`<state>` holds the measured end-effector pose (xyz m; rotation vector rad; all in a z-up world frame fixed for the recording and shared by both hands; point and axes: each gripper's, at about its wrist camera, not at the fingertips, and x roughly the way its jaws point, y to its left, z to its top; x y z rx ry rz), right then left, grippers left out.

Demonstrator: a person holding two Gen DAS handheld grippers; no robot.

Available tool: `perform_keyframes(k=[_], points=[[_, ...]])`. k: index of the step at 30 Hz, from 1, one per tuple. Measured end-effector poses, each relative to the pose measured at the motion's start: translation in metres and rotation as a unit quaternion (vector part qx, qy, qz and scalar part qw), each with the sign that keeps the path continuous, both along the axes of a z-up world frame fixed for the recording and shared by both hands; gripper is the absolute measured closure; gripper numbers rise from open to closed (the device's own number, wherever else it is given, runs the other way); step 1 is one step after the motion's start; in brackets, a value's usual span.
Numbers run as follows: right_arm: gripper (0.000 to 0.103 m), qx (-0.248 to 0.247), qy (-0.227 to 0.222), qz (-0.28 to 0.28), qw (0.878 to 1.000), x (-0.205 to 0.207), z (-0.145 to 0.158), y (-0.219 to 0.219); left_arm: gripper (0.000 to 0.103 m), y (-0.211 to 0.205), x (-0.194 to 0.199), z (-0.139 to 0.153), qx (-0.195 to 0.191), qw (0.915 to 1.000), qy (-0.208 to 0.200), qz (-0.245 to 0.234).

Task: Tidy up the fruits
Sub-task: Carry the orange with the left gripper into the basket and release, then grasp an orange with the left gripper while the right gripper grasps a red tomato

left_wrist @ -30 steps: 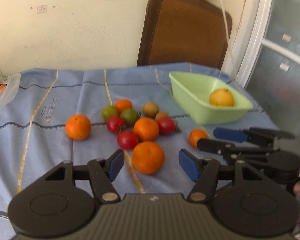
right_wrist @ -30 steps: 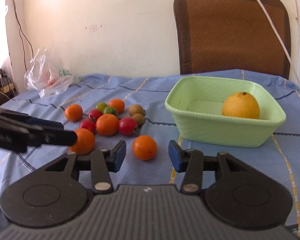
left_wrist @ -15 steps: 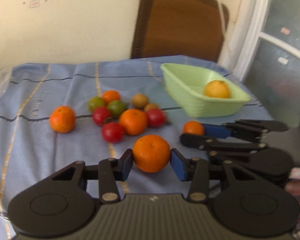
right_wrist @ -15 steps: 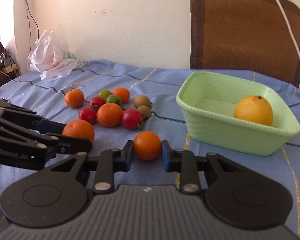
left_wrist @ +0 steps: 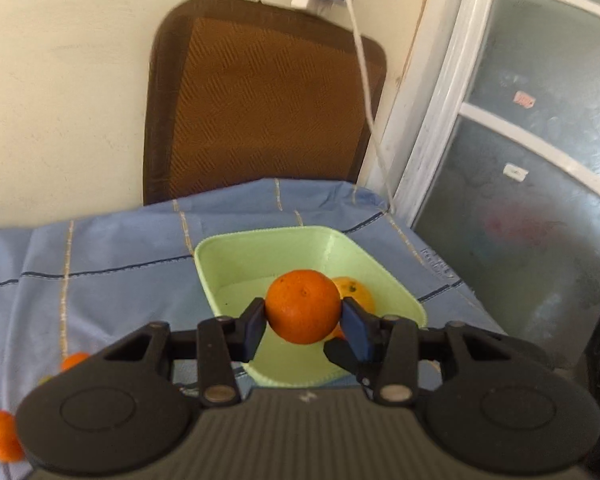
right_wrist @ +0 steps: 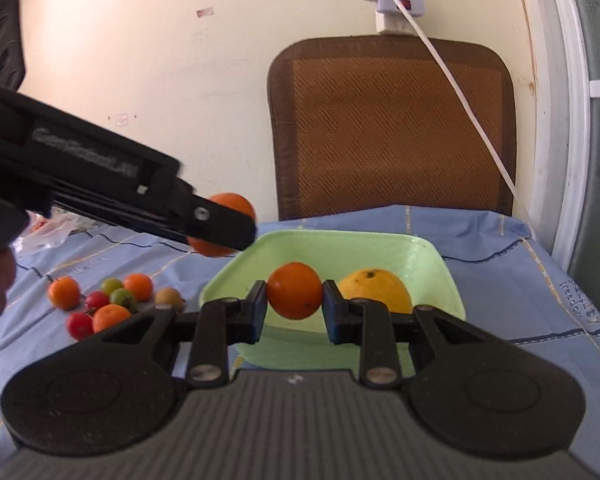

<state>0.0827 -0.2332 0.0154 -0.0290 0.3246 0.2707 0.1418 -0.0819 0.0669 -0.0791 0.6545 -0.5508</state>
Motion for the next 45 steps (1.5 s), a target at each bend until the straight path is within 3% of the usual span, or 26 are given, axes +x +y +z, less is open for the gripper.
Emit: perform_keyframes(k=[4, 8, 10, 13, 19, 23, 27, 31, 37, 42, 45], points=[[0.07, 0.003, 0.003, -0.002, 1.0, 0.007, -0.006, -0.003, 0.061, -0.005, 0.019, -0.018, 0.006, 0.9997, 0.026, 0.001], [0.07, 0.025, 0.01, -0.002, 1.0, 0.008, -0.007, -0.01, 0.057, -0.001, 0.023, -0.022, 0.003, 0.9998, 0.021, 0.002], [0.068, 0.035, 0.012, -0.002, 0.999, 0.008, -0.007, -0.012, 0.05, 0.0, 0.024, -0.022, 0.002, 0.9998, 0.021, 0.005], [0.069, 0.052, 0.01, -0.004, 0.999, 0.007, -0.006, -0.017, 0.05, 0.012, 0.02, -0.013, -0.012, 0.9998, 0.007, 0.015], [0.069, 0.086, -0.006, -0.026, 0.996, 0.003, -0.005, -0.028, 0.05, 0.084, -0.009, 0.021, -0.064, 0.9927, -0.044, 0.093], [0.069, 0.089, -0.022, -0.038, 0.995, -0.002, -0.005, -0.028, 0.05, 0.14, -0.035, 0.025, -0.053, 0.9832, -0.062, 0.163], [0.069, 0.09, -0.041, -0.042, 0.994, -0.011, -0.003, -0.024, 0.05, 0.18, -0.052, 0.012, -0.042, 0.9763, -0.046, 0.207], [0.069, 0.111, -0.029, -0.008, 0.993, -0.026, 0.004, -0.011, 0.05, 0.203, -0.059, -0.009, -0.032, 0.9757, -0.022, 0.216], [0.069, 0.029, 0.007, 0.094, 0.995, -0.032, 0.003, 0.056, 0.05, 0.197, -0.051, -0.044, -0.003, 0.9802, 0.007, 0.198], [0.069, -0.09, 0.011, 0.15, 0.985, -0.023, -0.007, 0.11, 0.046, 0.19, -0.044, -0.06, 0.007, 0.9823, 0.012, 0.187], [0.069, -0.112, 0.024, 0.167, 0.979, -0.015, -0.011, 0.125, 0.046, 0.188, -0.04, -0.065, 0.01, 0.9829, 0.013, 0.184]])
